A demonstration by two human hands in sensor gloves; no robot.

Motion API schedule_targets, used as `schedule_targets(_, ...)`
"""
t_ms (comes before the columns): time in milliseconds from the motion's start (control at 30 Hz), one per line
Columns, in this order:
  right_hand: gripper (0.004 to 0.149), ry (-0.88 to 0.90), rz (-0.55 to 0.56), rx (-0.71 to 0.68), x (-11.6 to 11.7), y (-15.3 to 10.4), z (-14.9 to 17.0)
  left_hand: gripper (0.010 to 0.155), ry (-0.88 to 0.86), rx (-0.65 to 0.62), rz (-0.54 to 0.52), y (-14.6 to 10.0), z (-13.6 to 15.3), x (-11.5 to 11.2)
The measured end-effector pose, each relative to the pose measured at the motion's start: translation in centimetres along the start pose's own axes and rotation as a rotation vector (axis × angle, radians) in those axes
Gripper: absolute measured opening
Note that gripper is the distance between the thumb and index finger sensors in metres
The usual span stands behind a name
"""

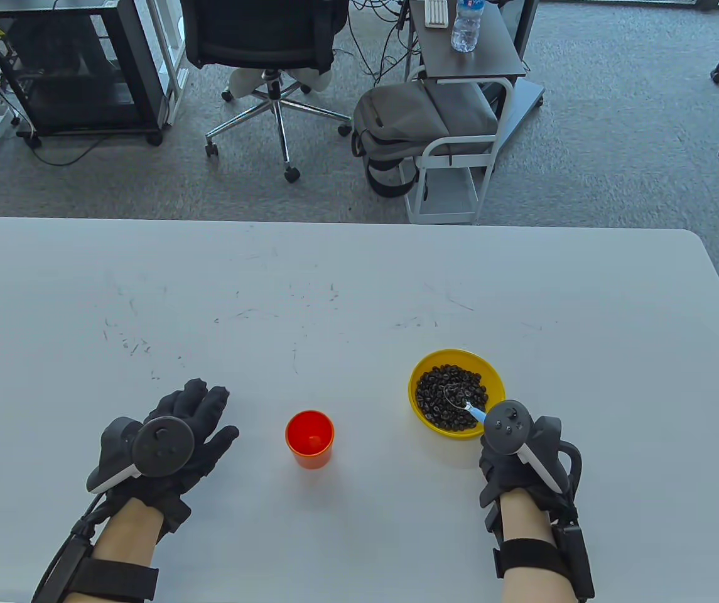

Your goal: Scoop coffee beans into a cup using a baby spoon

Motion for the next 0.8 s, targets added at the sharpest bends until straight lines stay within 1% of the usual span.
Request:
schedule_targets(233, 0.057, 0.045, 0.038, -0.009, -0.3, -0.2, 0.3, 0.068, -0.008, -0.002, 0.002, 0.0, 0.0, 0.0)
schedule_targets(400, 0.057, 0.059, 0.067, -0.040, -1.0, -0.5, -0.2, 0.068, -0.013, -0.002, 0.001, 0.0, 0.0, 0.0)
schedule_targets(567, 0.057, 0.049, 0.106, -0.101, -1.9, -1.0, -1.7, 0.068, -0.014, -0.001, 0.003, 0.0, 0.0, 0.0)
schedule_targets(800, 0.057, 0.040, 0.128, -0.226, -2.7, -2.2, -5.0, 0.068, -0.014, -0.003, 0.000, 0.0, -0.1, 0.0)
Point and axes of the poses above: the tracker on the back of each hand, its own z axis roughly to the little-finger side, its own y axis roughly from the wrist to the fingertips, x = y × z, the point moved 2 cm from there along y, roughly from the wrist to the fingertips, and after that the axes turned 5 degrees about -y, right-handed, at the moved point
